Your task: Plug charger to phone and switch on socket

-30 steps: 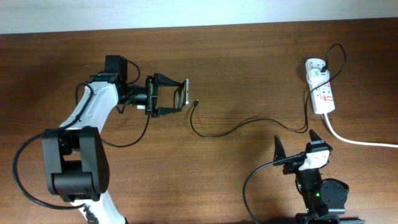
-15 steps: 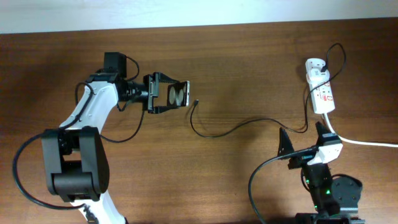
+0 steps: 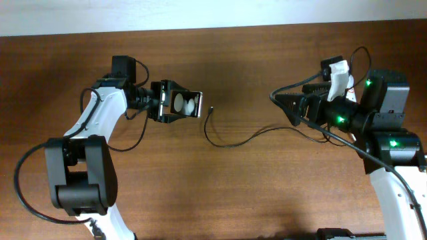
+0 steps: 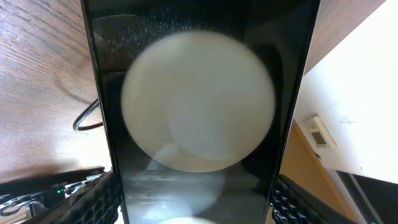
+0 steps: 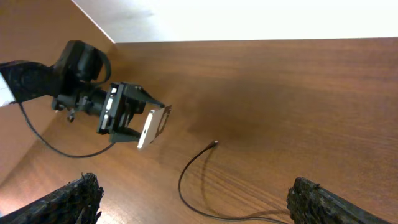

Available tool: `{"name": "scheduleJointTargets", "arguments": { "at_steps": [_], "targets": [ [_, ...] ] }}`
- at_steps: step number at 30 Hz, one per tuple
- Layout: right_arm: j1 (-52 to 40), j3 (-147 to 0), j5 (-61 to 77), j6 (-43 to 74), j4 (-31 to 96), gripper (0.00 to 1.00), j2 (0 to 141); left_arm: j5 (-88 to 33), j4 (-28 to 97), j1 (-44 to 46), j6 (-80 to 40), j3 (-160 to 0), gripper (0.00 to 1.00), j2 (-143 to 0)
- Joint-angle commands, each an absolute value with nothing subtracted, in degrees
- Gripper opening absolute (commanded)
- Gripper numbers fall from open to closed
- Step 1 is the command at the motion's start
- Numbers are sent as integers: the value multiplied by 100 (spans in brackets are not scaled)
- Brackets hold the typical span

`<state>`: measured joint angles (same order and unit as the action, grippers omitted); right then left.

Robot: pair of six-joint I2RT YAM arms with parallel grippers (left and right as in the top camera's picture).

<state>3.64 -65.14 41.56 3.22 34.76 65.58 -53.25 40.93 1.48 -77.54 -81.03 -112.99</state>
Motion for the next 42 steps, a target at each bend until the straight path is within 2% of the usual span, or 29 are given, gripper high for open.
{"name": "scheduleJointTargets", "arguments": {
  "at_steps": [1,3,6,8,10,13,15,19,25,42],
  "targets": [
    [338,-6654,4587,351,3586,98,6580,-5280,4101,150,-7688,-8235,1,-11292],
    [331,-6654,4722,395,3629,98,6724,-4862,4117,292,-7758,-8235,3,-11292],
    [290,-6654,4720,1144,3645,99,7229,-4348,4121,515,-7972,-8235,1,-11292],
    [-152,-6654,4563,1291,3632,100,7747,-4152,4117,655,-8097,-8235,0,-11292],
    [-596,-6654,3837,2126,3544,99,8167,-4088,4117,716,-8097,-8235,0,-11292],
    [-1293,-6654,3350,2917,2928,93,8757,-4086,4117,727,-8180,-8235,1,-11292],
    [-1500,-6654,3107,3267,2711,83,8921,-4088,4119,738,-8180,-8235,1,-11292],
    [-2115,-6654,2375,3677,2222,76,9131,-4093,4119,827,-8355,-8235,1,-11292],
    [-2265,-6654,2327,3824,1997,65,9345,-4134,4119,961,-8440,-8235,1,-11292],
    [-2786,-6654,2198,3951,1358,48,10108,-4825,4117,1168,-8676,-8235,2,-11292]
  ]
}}
